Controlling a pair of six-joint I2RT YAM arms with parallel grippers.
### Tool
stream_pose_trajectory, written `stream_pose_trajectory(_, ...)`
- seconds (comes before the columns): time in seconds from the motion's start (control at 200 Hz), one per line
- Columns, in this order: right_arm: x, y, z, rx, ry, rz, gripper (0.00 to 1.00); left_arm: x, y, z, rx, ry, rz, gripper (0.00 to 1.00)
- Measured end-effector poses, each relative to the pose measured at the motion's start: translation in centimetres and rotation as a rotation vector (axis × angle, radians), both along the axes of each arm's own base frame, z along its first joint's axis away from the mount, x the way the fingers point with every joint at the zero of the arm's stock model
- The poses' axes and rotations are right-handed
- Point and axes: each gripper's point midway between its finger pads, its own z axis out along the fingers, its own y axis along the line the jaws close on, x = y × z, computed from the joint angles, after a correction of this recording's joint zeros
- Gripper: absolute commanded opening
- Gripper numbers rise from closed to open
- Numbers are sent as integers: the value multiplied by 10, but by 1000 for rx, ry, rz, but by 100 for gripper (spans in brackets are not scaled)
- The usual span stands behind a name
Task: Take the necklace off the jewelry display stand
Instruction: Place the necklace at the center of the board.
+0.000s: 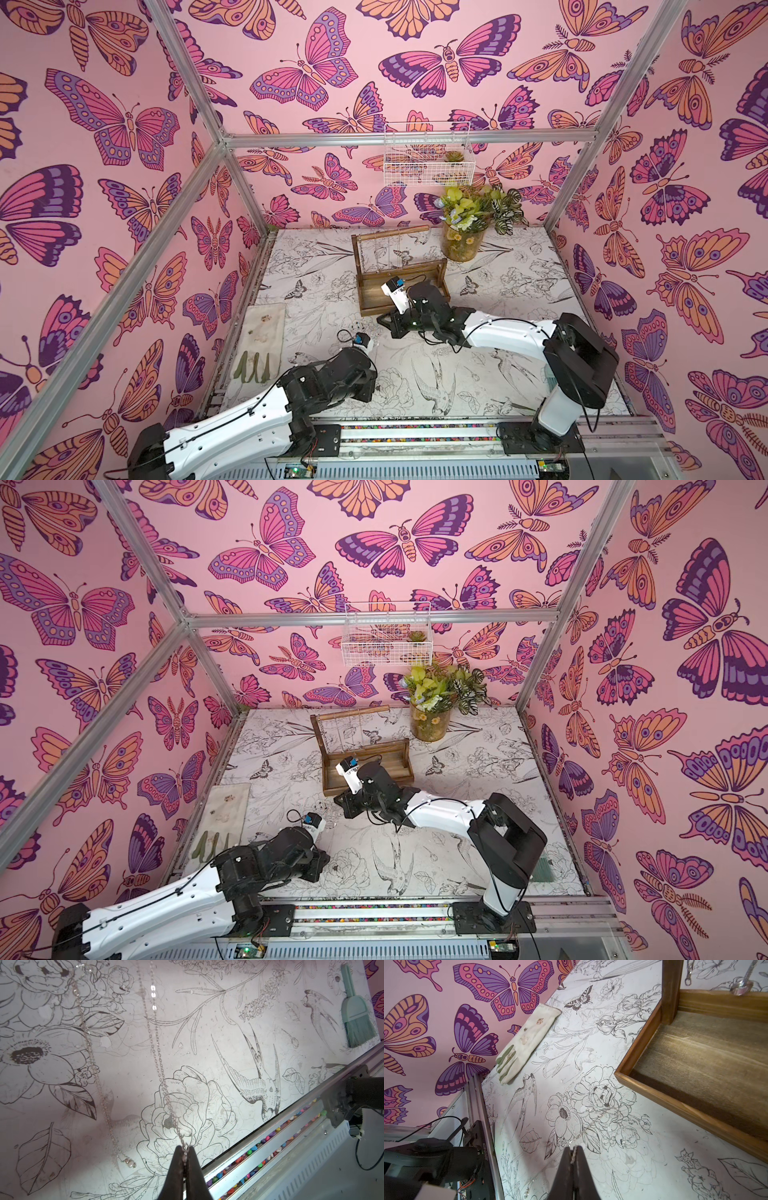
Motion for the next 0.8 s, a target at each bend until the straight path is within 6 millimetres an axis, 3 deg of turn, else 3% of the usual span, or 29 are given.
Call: stream_pose_trajectory(0.801,0,6,-63,-70,90,15,0,-14,13,-42,91,122,38,0)
